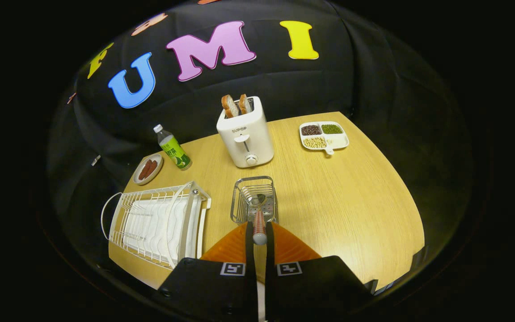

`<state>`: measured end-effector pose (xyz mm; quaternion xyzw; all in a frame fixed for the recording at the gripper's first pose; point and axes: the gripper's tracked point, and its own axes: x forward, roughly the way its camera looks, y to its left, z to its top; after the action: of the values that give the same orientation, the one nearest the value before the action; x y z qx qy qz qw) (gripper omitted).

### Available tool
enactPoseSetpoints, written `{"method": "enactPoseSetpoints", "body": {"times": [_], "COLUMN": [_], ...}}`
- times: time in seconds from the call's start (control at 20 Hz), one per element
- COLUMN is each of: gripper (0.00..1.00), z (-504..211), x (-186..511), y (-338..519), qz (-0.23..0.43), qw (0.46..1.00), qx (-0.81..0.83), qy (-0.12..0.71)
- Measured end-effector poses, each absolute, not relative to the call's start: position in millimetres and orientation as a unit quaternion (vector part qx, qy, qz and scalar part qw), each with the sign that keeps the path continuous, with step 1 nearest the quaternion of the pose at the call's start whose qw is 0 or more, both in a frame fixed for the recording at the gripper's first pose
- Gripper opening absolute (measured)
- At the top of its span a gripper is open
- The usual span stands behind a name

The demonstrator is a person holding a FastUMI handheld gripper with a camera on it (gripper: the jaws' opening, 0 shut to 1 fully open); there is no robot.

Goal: Take the plate from the dish rack, then take the spoon from the basket and place it into the plate.

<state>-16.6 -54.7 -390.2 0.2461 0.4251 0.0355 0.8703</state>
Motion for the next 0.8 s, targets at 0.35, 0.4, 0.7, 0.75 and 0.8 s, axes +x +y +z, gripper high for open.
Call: {"method": "enactPoseSetpoints", "body": {"times": [0.35, 0.4, 0.7, 0.75, 0.8], "gripper": [0.11, 0.11, 0.11, 0.11, 0.11], "z": [-314, -310, -319, -328, -338], "x": [-93, -105, -177, -186, -193], "y": [-50, -47, -4, 4, 12], "qz": [0.09, 0.097, 0.13, 0.133, 0.137], "qw": [0.878, 0.877, 0.859, 0.855, 0.851], "qx": [0.261, 0.261, 0.263, 0.265, 0.265], "qy": [0.391, 0.391, 0.418, 0.426, 0.433]}}
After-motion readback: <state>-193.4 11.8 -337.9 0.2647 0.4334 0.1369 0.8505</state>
